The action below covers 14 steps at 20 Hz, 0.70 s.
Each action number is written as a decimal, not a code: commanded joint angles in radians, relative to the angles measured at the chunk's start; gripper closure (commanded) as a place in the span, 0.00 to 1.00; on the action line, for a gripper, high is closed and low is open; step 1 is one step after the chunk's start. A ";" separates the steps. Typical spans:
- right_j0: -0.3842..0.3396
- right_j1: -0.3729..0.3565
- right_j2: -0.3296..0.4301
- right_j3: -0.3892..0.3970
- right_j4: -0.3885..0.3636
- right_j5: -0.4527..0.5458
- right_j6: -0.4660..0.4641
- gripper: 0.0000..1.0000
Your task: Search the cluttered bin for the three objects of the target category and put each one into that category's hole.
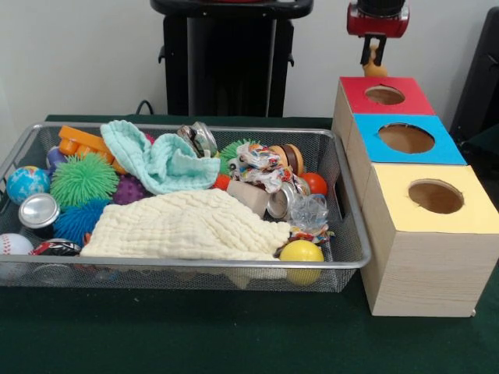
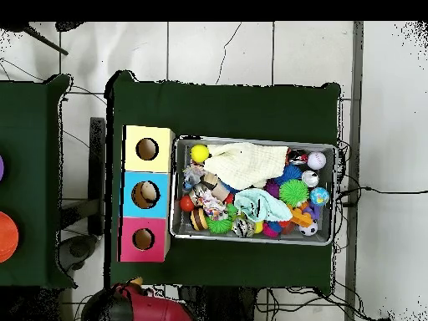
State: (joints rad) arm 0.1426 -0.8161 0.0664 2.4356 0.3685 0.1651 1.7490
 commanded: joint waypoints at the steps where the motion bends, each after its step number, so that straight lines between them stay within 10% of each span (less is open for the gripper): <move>1: 0.022 0.042 -0.025 -0.165 0.049 -0.027 0.217 1.00; 14: 0.158 0.023 -0.184 -0.291 0.032 0.248 0.258 1.00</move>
State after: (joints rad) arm 0.2759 -0.8158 -0.0438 2.3471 0.3679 0.2287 1.7490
